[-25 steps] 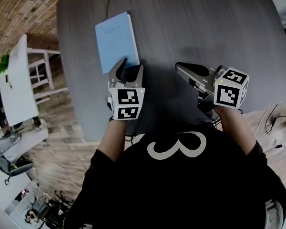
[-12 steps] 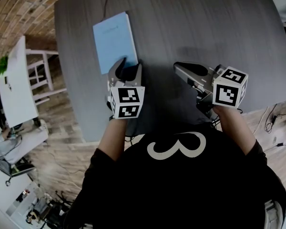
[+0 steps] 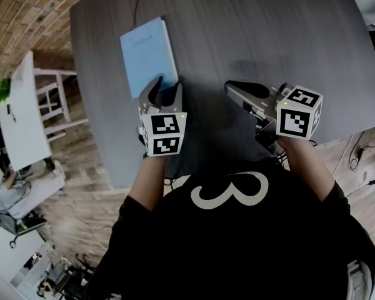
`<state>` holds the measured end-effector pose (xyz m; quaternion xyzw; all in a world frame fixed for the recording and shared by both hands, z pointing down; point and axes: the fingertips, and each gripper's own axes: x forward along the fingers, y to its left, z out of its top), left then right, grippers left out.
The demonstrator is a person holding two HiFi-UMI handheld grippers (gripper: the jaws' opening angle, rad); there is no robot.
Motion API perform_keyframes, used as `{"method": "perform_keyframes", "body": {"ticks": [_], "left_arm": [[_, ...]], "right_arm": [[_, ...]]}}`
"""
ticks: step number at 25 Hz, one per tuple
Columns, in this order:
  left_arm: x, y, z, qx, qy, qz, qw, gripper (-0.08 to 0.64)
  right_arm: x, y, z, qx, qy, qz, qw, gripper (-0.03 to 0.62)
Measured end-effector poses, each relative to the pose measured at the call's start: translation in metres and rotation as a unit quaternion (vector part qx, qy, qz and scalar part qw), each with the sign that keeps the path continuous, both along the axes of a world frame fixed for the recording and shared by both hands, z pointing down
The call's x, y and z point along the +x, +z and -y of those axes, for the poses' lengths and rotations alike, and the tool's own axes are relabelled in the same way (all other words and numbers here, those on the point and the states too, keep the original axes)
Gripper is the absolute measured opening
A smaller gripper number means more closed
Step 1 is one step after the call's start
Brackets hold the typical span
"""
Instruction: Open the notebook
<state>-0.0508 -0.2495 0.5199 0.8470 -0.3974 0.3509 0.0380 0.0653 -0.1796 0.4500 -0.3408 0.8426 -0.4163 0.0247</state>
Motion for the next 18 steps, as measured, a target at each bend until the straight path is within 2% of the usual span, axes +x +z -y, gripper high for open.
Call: {"method": "perform_keyframes", "body": {"ticks": [18], "left_arm": [[-0.003, -0.029, 0.001, 0.033, -0.002, 0.035, 0.9988, 0.095]], "right_arm": [[-0.008, -0.013, -0.003, 0.008, -0.010, -0.006, 1.000, 0.002]]}}
